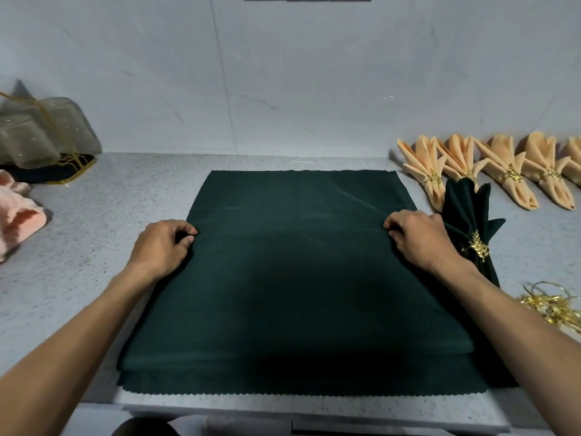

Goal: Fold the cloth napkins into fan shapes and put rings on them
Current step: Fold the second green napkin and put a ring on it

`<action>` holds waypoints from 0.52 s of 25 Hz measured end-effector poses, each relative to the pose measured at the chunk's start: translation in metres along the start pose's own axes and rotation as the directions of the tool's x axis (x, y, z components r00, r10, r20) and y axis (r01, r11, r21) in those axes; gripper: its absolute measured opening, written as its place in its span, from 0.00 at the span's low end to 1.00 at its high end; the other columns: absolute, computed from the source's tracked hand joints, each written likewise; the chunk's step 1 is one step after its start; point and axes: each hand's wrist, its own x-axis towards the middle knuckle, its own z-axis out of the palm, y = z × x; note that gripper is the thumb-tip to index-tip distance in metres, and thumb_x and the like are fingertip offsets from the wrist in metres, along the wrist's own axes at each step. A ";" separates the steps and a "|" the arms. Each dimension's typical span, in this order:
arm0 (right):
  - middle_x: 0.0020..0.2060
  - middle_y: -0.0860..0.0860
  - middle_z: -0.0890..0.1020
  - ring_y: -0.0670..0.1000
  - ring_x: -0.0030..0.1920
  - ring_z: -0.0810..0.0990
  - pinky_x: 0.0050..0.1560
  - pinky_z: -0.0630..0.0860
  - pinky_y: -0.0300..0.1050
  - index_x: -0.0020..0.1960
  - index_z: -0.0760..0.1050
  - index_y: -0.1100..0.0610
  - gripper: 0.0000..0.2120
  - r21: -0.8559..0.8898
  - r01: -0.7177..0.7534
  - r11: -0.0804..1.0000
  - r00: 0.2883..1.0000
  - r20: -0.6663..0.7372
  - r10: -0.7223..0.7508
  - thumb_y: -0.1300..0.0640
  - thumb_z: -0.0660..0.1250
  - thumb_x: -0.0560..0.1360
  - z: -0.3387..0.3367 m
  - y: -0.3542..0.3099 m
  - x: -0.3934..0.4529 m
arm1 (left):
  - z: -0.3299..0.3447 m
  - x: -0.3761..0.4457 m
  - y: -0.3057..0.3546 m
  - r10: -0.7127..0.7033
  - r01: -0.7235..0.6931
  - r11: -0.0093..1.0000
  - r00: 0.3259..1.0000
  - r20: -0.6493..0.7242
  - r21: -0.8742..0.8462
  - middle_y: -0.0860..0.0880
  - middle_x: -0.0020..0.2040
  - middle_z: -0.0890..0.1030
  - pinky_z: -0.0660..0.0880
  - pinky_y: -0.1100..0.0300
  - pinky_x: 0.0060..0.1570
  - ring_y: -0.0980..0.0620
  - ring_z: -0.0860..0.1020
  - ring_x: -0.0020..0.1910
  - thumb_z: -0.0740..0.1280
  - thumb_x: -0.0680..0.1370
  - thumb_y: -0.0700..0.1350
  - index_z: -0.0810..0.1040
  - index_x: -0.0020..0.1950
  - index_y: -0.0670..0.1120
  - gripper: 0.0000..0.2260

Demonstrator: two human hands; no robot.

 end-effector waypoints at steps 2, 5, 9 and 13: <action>0.51 0.51 0.81 0.56 0.55 0.76 0.56 0.63 0.52 0.53 0.78 0.52 0.06 -0.008 -0.004 1.000 1.000 0.007 0.005 0.59 0.64 0.78 0.001 -0.001 0.000 | 0.000 0.001 0.000 -0.014 0.014 1.000 1.000 0.020 0.000 0.48 0.51 0.84 0.74 0.53 0.53 0.46 0.79 0.52 0.69 0.77 0.40 0.84 0.52 0.49 0.06; 0.54 0.52 0.80 0.57 0.56 0.74 0.56 0.64 0.54 0.56 0.77 0.53 0.08 -0.086 -0.020 0.996 1.000 -0.006 0.020 0.57 0.66 0.77 -0.001 -0.006 -0.005 | -0.012 -0.010 0.018 0.028 -0.029 0.986 1.000 0.006 0.165 0.47 0.54 0.82 0.72 0.47 0.55 0.42 0.77 0.55 0.69 0.76 0.44 0.81 0.56 0.48 0.09; 0.53 0.51 0.80 0.57 0.55 0.75 0.55 0.67 0.54 0.55 0.78 0.54 0.10 -0.056 -0.065 0.996 0.970 -0.240 0.050 0.56 0.69 0.74 -0.019 -0.048 -0.056 | -0.022 -0.108 0.068 0.353 -0.326 0.907 0.934 -0.061 0.266 0.48 0.58 0.83 0.73 0.44 0.59 0.44 0.80 0.56 0.58 0.77 0.53 0.83 0.56 0.46 0.18; 0.52 0.48 0.82 0.51 0.54 0.78 0.57 0.70 0.48 0.52 0.80 0.53 0.08 0.153 0.126 0.980 0.958 -0.274 -0.081 0.57 0.66 0.75 -0.006 -0.135 -0.140 | 0.025 -0.203 0.099 0.367 -0.379 0.888 0.925 0.094 0.261 0.49 0.67 0.78 0.63 0.47 0.66 0.48 0.77 0.66 0.54 0.79 0.54 0.80 0.64 0.46 0.22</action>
